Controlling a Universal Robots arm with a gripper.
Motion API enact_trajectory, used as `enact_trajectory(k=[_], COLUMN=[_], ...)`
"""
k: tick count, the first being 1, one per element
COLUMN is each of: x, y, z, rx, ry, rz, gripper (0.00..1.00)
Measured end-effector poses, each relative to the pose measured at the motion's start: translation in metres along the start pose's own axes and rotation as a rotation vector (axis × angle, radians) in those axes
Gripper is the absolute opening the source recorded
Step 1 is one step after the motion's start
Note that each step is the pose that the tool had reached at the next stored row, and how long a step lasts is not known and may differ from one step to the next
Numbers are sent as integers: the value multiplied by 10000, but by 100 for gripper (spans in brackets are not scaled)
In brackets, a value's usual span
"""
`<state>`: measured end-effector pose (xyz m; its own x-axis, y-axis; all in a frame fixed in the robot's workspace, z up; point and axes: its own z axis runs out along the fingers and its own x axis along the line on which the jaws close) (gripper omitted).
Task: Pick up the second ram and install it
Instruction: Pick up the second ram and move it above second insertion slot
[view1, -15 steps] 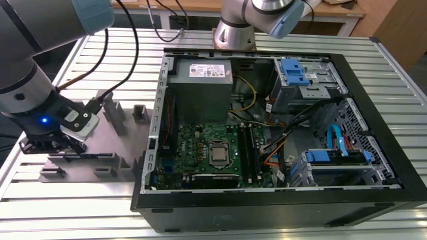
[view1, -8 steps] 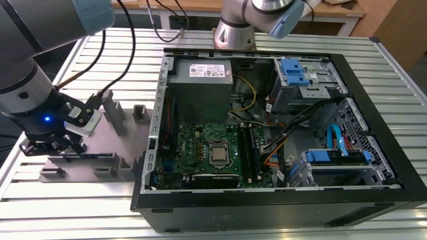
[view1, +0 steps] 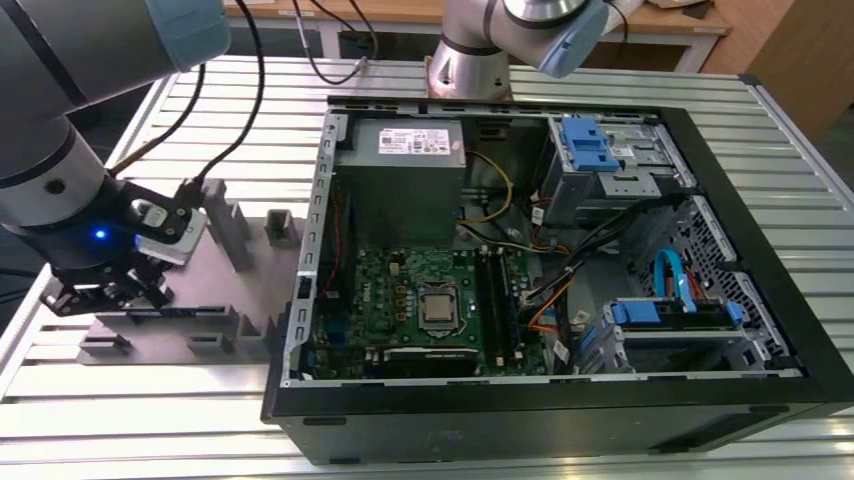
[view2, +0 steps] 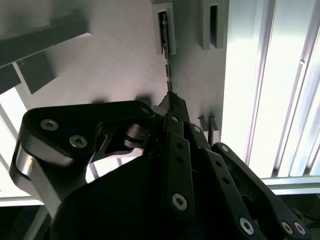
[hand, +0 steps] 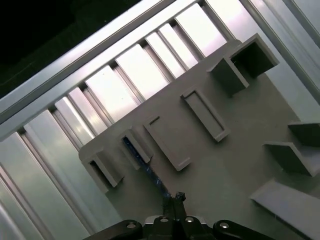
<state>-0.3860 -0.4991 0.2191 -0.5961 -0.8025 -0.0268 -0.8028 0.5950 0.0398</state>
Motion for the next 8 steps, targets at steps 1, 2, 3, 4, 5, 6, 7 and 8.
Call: enact_trajectory(k=[1,2,3,4,5,6,7,8], x=[0,0,0,0,0,0,0,0], y=[0,0,0,0,0,0,0,0], z=[0,0,0,0,0,0,0,0], rx=[-4,-8,-12,-16,-19,-23,-26,-29], ry=[6,12,18,24,29,33,39,43], rz=[-158,-301,-443,-583,-715,-839,-953,-1073], gripper=[7,7,7,7,7,7,7,7])
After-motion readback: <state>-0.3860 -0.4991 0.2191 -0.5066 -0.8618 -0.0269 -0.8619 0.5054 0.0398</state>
